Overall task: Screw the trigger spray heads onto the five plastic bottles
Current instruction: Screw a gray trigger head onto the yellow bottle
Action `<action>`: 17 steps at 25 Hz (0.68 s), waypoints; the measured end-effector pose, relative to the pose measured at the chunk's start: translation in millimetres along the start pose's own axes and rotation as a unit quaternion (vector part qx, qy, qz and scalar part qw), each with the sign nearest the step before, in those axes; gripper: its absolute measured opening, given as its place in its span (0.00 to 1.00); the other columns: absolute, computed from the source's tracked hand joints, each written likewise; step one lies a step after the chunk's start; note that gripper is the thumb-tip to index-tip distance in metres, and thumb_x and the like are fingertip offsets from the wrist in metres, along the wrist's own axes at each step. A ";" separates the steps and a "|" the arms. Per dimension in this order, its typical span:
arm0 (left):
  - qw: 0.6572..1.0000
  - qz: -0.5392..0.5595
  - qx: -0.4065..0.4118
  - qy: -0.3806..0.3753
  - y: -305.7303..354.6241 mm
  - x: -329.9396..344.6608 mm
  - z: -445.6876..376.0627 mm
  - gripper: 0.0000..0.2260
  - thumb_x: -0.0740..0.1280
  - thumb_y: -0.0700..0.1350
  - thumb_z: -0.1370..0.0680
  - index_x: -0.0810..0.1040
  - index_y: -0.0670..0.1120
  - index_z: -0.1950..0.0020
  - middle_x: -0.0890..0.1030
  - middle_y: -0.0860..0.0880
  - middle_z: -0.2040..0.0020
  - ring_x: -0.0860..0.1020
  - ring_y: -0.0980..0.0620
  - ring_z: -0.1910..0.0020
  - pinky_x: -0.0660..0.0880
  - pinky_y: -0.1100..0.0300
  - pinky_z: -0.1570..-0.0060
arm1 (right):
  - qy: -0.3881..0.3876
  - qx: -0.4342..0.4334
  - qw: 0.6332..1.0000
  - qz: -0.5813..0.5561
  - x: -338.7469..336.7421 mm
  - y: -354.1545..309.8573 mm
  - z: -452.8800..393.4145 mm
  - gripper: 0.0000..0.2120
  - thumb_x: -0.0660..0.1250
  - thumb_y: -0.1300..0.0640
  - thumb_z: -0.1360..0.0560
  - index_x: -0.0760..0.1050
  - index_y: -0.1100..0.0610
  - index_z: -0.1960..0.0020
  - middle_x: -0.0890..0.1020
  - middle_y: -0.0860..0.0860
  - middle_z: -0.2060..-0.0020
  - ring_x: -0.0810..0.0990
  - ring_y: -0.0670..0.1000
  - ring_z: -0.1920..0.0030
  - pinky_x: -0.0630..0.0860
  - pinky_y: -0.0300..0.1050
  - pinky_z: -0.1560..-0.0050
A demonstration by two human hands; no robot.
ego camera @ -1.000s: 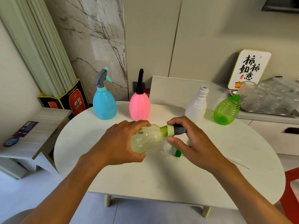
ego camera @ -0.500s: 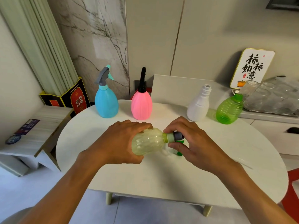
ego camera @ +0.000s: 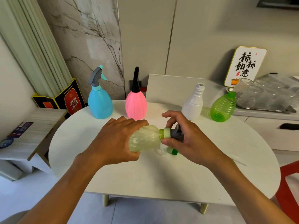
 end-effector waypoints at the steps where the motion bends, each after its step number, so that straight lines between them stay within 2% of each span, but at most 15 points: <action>1: 1.000 0.002 0.002 0.003 0.7 -0.6 -0.4 0.39 0.74 0.62 0.36 0.67 0.55 0.28 0.80 0.54 0.39 0.76 0.52 0.45 0.71 0.57 0.47 | 0.003 -0.003 1.000 0.009 -1.5 -0.2 -0.2 0.27 0.74 0.54 0.26 0.65 0.36 0.35 0.74 0.40 0.53 0.75 0.44 0.61 0.75 0.37 0.62; 3: 1.000 -0.006 0.012 0.003 3.1 -0.7 -1.4 0.39 0.74 0.62 0.36 0.68 0.54 0.28 0.79 0.53 0.38 0.76 0.52 0.44 0.70 0.57 0.46 | 0.006 0.000 1.000 0.017 -3.7 0.6 -0.6 0.23 0.72 0.49 0.25 0.66 0.37 0.36 0.75 0.41 0.56 0.75 0.46 0.61 0.74 0.39 0.62; 7: 0.999 -0.033 0.033 0.006 6.1 0.8 -0.2 0.39 0.76 0.61 0.37 0.70 0.52 0.29 0.80 0.52 0.39 0.77 0.50 0.45 0.73 0.53 0.47 | -0.010 0.032 0.999 0.020 0.2 5.0 -0.2 0.17 0.62 0.39 0.24 0.66 0.39 0.36 0.79 0.45 0.63 0.77 0.44 0.65 0.71 0.36 0.65; 8: 0.999 -0.040 0.035 0.010 6.4 0.8 -0.1 0.39 0.76 0.61 0.37 0.70 0.52 0.29 0.81 0.51 0.40 0.78 0.49 0.45 0.73 0.53 0.47 | -0.013 0.039 0.999 0.016 1.1 5.6 -0.3 0.17 0.62 0.38 0.24 0.66 0.39 0.36 0.79 0.44 0.62 0.77 0.44 0.65 0.71 0.36 0.65; 10: 0.998 -0.048 0.037 0.023 6.2 -0.6 -0.4 0.39 0.76 0.61 0.38 0.69 0.52 0.30 0.81 0.50 0.41 0.79 0.48 0.47 0.74 0.52 0.49 | -0.025 0.053 0.998 -0.012 2.1 6.9 -0.1 0.20 0.68 0.45 0.23 0.64 0.38 0.35 0.76 0.43 0.57 0.76 0.44 0.65 0.74 0.40 0.63; 12: 0.997 -0.046 0.045 0.038 5.6 -2.3 -0.8 0.39 0.76 0.61 0.38 0.68 0.53 0.30 0.82 0.50 0.42 0.79 0.48 0.48 0.75 0.51 0.51 | -0.027 0.048 0.998 -0.019 -0.3 6.9 -0.6 0.24 0.71 0.49 0.25 0.64 0.37 0.35 0.75 0.41 0.57 0.75 0.44 0.64 0.75 0.40 0.62; 15: 0.997 -0.040 0.054 0.032 5.6 -0.6 -1.2 0.39 0.75 0.62 0.38 0.68 0.53 0.30 0.81 0.51 0.41 0.78 0.49 0.47 0.74 0.53 0.49 | -0.018 0.040 0.999 -0.013 -0.4 3.5 -1.4 0.15 0.65 0.45 0.21 0.67 0.41 0.37 0.79 0.42 0.64 0.76 0.43 0.67 0.72 0.35 0.66; 17: 0.997 -0.044 0.061 0.035 7.2 1.0 -1.3 0.39 0.75 0.62 0.38 0.67 0.53 0.30 0.81 0.51 0.41 0.78 0.49 0.47 0.74 0.53 0.49 | -0.014 0.056 0.998 -0.020 -0.6 2.9 -0.7 0.14 0.64 0.43 0.21 0.67 0.41 0.37 0.81 0.44 0.63 0.77 0.42 0.67 0.73 0.36 0.66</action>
Point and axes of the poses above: each hand's wrist, its own z-axis away from the middle knuckle, its own x-axis out of the palm, y = z × x, the point moved 5 cm from there along -z, towards the middle knuckle
